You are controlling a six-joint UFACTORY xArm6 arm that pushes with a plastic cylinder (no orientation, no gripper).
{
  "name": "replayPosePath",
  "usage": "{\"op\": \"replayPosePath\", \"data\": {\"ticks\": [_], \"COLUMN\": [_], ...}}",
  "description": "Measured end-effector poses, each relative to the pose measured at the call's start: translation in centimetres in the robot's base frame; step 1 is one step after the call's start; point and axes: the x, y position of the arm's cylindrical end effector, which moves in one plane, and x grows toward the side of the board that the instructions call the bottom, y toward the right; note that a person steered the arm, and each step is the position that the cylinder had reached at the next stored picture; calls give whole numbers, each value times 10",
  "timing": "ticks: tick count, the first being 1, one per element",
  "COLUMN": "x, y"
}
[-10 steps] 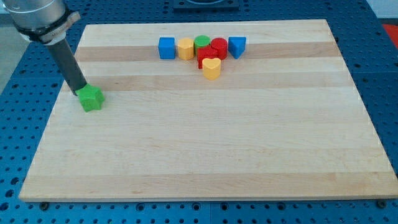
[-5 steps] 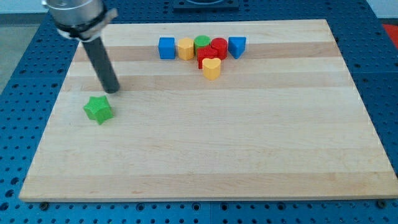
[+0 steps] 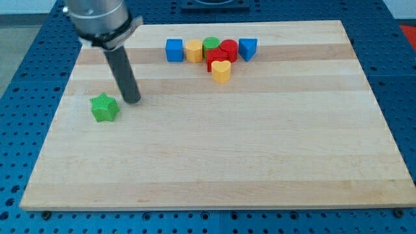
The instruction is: Push green star to the bottom left
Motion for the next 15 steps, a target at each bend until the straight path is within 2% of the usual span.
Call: {"op": "replayPosePath", "data": {"ticks": [1,2,4,5,7,8,9,10,11,13,14,15], "x": [-33,-22,65,73,31,38,69,96,106,91,71,75], "y": [14,4,-66,-89,-83,-109,-114,-100,-95,-98,-113,-135]}}
